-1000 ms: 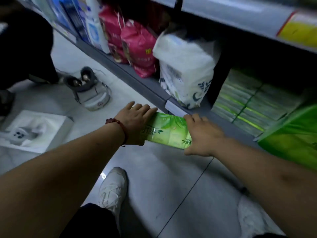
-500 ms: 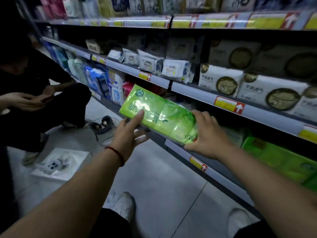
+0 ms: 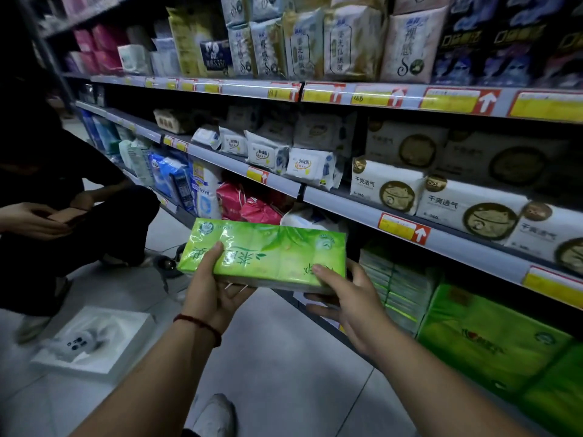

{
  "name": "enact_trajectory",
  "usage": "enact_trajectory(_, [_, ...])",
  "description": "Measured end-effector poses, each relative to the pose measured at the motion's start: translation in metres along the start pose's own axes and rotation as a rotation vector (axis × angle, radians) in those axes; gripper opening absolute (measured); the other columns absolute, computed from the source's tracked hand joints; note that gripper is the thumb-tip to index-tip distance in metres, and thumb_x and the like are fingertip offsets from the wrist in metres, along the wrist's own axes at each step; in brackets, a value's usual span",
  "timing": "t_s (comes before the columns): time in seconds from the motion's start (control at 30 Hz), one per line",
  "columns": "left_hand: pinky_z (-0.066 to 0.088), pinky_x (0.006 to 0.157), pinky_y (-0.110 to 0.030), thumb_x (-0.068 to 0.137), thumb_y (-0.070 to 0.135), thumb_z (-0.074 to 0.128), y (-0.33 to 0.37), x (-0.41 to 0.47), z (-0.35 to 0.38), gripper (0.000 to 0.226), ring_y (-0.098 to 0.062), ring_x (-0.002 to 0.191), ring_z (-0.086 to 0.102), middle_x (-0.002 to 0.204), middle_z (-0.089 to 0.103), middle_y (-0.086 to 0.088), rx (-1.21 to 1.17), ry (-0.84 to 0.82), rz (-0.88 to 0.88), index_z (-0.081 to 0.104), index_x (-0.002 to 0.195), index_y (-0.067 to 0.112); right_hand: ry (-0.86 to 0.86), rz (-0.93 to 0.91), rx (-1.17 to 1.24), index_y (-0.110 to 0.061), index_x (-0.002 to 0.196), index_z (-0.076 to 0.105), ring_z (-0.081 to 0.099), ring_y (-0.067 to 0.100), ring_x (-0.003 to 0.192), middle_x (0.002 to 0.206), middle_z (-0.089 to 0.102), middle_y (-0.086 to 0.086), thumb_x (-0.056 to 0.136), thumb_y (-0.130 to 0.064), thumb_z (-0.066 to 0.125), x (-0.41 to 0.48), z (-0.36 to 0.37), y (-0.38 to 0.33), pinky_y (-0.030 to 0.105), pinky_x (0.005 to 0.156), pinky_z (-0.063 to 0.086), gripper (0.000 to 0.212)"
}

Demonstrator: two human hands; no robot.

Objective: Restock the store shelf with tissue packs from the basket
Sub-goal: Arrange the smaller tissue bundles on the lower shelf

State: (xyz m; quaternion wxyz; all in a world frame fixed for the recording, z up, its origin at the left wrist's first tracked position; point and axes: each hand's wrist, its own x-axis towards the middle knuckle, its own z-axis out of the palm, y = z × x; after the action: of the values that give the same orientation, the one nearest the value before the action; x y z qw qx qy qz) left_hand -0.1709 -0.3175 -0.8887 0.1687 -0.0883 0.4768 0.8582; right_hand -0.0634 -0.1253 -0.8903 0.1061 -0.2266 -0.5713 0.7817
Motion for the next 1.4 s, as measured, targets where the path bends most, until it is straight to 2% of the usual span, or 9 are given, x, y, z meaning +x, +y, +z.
enact_trajectory(0.17, [0.057,0.087,-0.049,0.093,0.048,0.065,0.004,0.003,-0.003,0.046,-0.028,0.113,0.068,0.118,0.075,-0.004,-0.089,0.016,0.050,0.065,0.131,0.022,0.058,-0.028,0.172,-0.010,0.118,0.066,0.076,0.039,0.093,0.112,0.076,0.018,0.082,-0.006,0.081,0.015,-0.011,-0.009,0.055,0.083,0.063,0.040])
enact_trajectory(0.27, [0.056,0.090,-0.051,0.095,0.037,0.064,0.009,0.008,-0.010,0.041,-0.032,0.118,0.067,0.124,0.073,-0.009,-0.041,0.029,0.082,0.067,0.129,0.016,0.104,-0.042,0.208,-0.011,0.108,0.071,0.076,0.030,0.078,0.092,0.078,0.013,0.084,-0.008,0.078,0.019,-0.023,-0.016,0.048,0.076,0.064,0.025])
enact_trajectory(0.37, [0.051,0.102,-0.054,0.094,0.025,0.064,0.010,0.007,-0.012,0.034,-0.037,0.112,0.069,0.122,0.073,-0.016,0.097,-0.089,-0.072,0.067,0.124,0.010,0.135,-0.037,0.224,-0.011,0.104,0.074,0.073,0.025,0.073,0.086,0.076,0.010,0.084,-0.011,0.077,0.020,-0.033,-0.019,0.038,0.066,0.061,0.021])
enact_trajectory(0.53, [0.057,0.096,-0.048,0.095,0.028,0.060,0.011,-0.003,-0.013,0.040,-0.033,0.106,0.074,0.124,0.072,-0.018,0.225,-0.243,-0.218,0.065,0.130,0.010,0.102,-0.009,0.194,-0.012,0.098,0.073,0.070,0.021,0.066,0.075,0.073,0.006,0.084,-0.014,0.077,0.024,-0.043,-0.026,0.037,0.065,0.062,0.015])
enact_trajectory(0.63, [0.065,0.078,-0.040,0.091,0.027,0.063,0.013,-0.006,-0.012,0.041,-0.030,0.092,0.077,0.120,0.073,-0.020,0.235,-0.259,-0.201,0.066,0.127,0.007,0.049,-0.005,0.207,-0.010,0.103,0.072,0.071,0.023,0.070,0.084,0.074,0.010,0.078,-0.016,0.080,0.024,-0.041,-0.027,0.043,0.072,0.064,0.028])
enact_trajectory(0.9, [0.064,0.079,-0.041,0.096,0.032,0.062,0.006,0.003,-0.005,0.039,-0.032,0.106,0.073,0.118,0.075,-0.014,0.092,-0.096,-0.106,0.064,0.130,0.015,-0.173,0.138,0.019,-0.013,0.121,0.063,0.073,0.048,0.099,0.123,0.070,0.025,0.075,-0.038,0.082,0.008,-0.014,-0.014,0.059,0.097,0.056,0.056])
enact_trajectory(1.03, [0.063,0.062,-0.036,0.097,0.021,0.061,-0.004,0.002,0.001,0.033,-0.026,0.088,0.077,0.114,0.076,-0.015,0.082,-0.106,-0.196,0.062,0.127,0.008,-0.245,0.222,-0.037,-0.018,0.143,0.046,0.075,0.046,0.095,0.124,0.068,0.023,0.078,-0.044,0.083,0.005,0.004,0.000,0.056,0.088,0.060,0.079])
enact_trajectory(1.27, [0.058,0.086,-0.043,0.090,0.019,0.066,-0.017,0.001,0.005,0.039,-0.031,0.096,0.074,0.115,0.075,-0.019,0.301,-0.235,-0.319,0.062,0.126,0.004,-0.116,0.161,-0.064,-0.021,0.141,0.046,0.078,0.036,0.084,0.116,0.073,0.011,0.085,-0.011,0.083,0.018,0.014,0.019,0.053,0.074,0.064,0.068])
enact_trajectory(1.4, [0.065,0.076,-0.039,0.078,0.023,0.080,-0.026,0.013,0.002,0.043,-0.033,0.085,0.075,0.091,0.078,-0.017,0.459,-0.210,-0.381,0.068,0.115,0.003,-0.057,0.183,-0.110,-0.018,0.148,0.044,0.076,0.038,0.095,0.125,0.068,0.010,0.084,-0.009,0.084,0.030,0.001,0.022,0.049,0.069,0.065,0.076])
